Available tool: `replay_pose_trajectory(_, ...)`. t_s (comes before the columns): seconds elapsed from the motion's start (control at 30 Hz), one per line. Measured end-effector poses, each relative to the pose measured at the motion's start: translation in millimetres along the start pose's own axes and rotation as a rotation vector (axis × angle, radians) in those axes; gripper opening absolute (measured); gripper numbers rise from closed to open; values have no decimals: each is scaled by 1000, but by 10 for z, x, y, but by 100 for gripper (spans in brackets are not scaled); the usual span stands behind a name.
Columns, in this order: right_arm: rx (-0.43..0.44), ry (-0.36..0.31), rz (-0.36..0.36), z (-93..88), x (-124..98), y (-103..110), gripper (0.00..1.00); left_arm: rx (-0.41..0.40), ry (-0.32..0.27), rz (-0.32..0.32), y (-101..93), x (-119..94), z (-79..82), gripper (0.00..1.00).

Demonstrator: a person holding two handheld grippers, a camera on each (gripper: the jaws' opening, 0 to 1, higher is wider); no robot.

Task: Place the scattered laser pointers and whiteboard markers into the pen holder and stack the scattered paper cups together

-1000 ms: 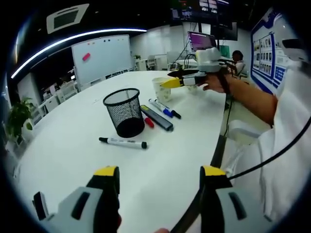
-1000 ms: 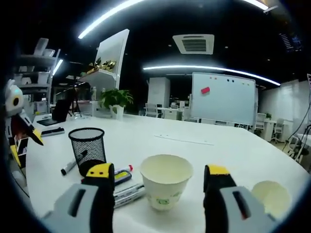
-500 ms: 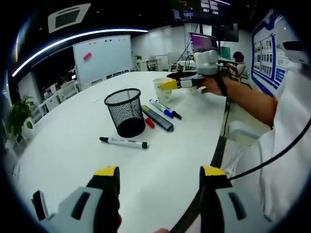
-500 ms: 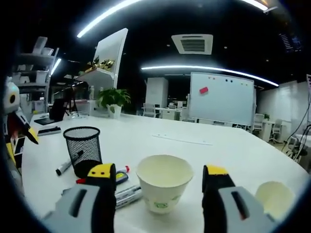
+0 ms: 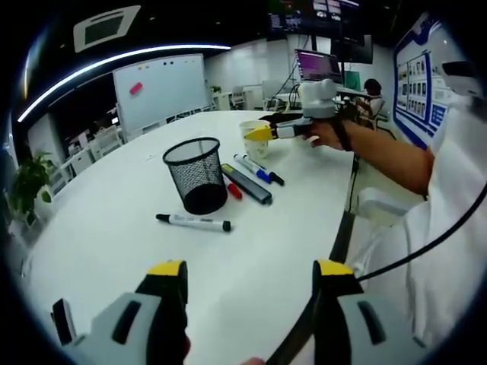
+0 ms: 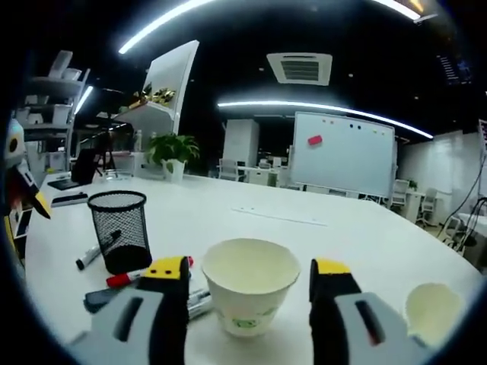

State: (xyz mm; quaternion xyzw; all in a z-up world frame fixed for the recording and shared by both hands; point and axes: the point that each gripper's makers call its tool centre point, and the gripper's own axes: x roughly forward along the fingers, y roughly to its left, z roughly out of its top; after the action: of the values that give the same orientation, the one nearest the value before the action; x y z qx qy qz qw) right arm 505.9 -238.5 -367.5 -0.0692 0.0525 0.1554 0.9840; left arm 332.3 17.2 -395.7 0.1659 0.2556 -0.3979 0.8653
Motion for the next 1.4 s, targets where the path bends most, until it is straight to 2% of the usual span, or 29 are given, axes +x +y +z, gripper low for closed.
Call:
replay_pose_trajectory(0.37,-20,1,-9,-26,47,-20,62,4,3,0,-6,-9,2,67)
replay_pose_trajectory(0.83,23,8,-10,-46,79,-35,56,9,7,2,0,-12,5,67)
replay_pose_trajectory(1.4,33,23,-9,-106,79,-34,50,3,11,1,-6,0,-1,67)
